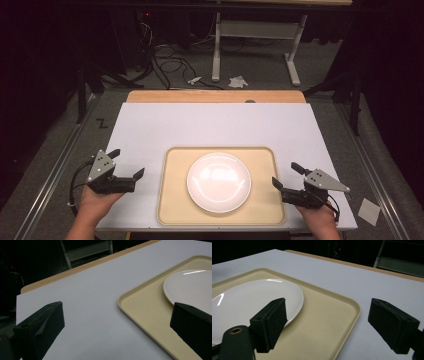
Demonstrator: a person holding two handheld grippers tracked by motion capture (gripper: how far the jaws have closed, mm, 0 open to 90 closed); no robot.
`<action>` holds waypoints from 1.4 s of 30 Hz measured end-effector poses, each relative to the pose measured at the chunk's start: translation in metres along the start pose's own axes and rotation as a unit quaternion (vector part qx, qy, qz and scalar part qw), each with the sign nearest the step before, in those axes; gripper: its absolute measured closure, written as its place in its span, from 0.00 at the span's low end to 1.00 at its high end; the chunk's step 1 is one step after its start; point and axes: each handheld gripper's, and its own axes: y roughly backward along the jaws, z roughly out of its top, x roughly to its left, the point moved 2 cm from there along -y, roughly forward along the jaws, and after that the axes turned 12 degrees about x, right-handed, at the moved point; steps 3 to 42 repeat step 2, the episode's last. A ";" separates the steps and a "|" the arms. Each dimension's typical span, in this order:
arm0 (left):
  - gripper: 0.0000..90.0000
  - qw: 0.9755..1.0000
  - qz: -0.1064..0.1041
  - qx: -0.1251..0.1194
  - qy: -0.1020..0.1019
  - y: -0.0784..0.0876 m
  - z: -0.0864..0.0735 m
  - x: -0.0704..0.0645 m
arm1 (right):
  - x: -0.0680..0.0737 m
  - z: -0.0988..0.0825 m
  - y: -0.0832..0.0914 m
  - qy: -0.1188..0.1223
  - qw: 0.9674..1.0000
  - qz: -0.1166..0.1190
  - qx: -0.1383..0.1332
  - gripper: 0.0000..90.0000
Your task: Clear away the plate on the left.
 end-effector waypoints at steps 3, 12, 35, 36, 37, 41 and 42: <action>0.00 1.000 0.002 0.000 0.002 -0.001 -0.001 0.000 | 0.000 0.000 0.000 0.004 1.000 -0.001 -0.001 0.18; 0.00 1.000 0.002 0.000 0.002 -0.001 -0.001 0.000 | 0.000 0.000 0.000 0.004 1.000 -0.001 -0.001 0.18; 0.00 1.000 0.002 0.000 0.002 -0.001 -0.001 0.000 | 0.000 0.000 0.000 0.004 1.000 -0.001 -0.001 0.18; 0.00 1.000 0.002 0.000 0.002 -0.001 -0.001 0.000 | 0.000 0.000 0.000 0.004 1.000 -0.001 -0.001 0.18; 0.00 1.000 0.002 0.000 0.002 -0.001 -0.001 0.000 | 0.000 0.000 0.000 0.004 1.000 -0.001 -0.001 0.18; 0.00 1.000 0.002 0.000 0.002 -0.001 -0.001 0.000 | 0.000 0.000 0.000 0.004 1.000 -0.001 -0.001 0.18; 0.00 1.000 0.002 0.000 0.002 -0.001 -0.001 0.000 | 0.000 0.000 0.000 0.004 1.000 -0.001 -0.001 0.18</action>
